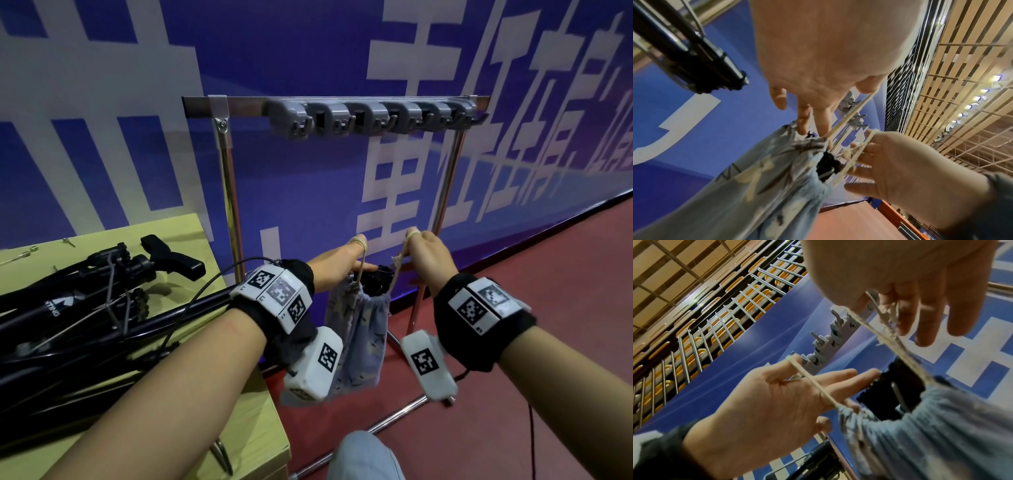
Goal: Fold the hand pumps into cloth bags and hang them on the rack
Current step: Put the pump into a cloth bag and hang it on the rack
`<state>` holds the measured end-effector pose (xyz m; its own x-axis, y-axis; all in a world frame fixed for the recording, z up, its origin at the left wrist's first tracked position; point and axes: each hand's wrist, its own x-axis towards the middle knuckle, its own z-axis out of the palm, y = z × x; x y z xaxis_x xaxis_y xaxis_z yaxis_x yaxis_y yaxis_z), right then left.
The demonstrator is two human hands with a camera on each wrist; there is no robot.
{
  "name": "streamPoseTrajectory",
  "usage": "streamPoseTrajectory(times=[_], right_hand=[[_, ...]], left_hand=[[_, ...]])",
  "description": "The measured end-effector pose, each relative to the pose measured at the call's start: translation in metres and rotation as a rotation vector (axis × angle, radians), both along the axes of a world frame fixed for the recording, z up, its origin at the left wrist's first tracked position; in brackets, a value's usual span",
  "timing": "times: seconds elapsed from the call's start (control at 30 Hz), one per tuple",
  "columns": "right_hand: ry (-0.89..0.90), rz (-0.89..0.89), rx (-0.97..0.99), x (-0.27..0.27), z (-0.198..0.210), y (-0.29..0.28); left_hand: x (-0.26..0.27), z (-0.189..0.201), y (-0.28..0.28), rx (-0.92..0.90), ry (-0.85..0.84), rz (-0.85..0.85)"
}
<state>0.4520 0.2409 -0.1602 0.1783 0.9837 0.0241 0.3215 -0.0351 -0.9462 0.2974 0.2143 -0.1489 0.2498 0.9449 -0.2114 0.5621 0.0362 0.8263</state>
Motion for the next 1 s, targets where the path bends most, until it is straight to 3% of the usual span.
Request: streamPoseTrajectory(times=[0.1, 0.17, 0.27, 0.37, 0.47, 0.53, 0.77, 1.0], right_hand=[[-0.052, 0.051, -0.050, -0.002, -0.001, 0.000], [0.050, 0.078, -0.111, -0.006, -0.003, -0.001], [0.277, 0.117, -0.148, -0.015, -0.005, -0.008], [0.318, 0.144, -0.101, -0.023, -0.007, -0.014], [0.122, 0.166, 0.060, -0.029, -0.006, -0.021], [-0.083, 0.168, 0.223, -0.029, -0.002, -0.024], [-0.434, 0.189, 0.474, -0.025, 0.013, -0.018], [-0.567, 0.285, 0.429, -0.015, 0.011, -0.009]], left_hand=[[-0.006, 0.001, 0.004, 0.085, 0.268, 0.020], [-0.011, -0.001, 0.006, 0.058, 0.357, 0.019], [-0.010, 0.000, 0.002, 0.017, 0.409, 0.018], [-0.003, 0.003, -0.002, 0.033, 0.315, 0.065], [-0.010, 0.006, 0.000, -0.017, -0.030, 0.130], [-0.015, 0.010, 0.001, -0.028, -0.147, 0.223], [-0.003, 0.016, -0.007, -0.009, -0.019, 0.131], [0.006, 0.026, -0.012, 0.077, 0.019, 0.022]])
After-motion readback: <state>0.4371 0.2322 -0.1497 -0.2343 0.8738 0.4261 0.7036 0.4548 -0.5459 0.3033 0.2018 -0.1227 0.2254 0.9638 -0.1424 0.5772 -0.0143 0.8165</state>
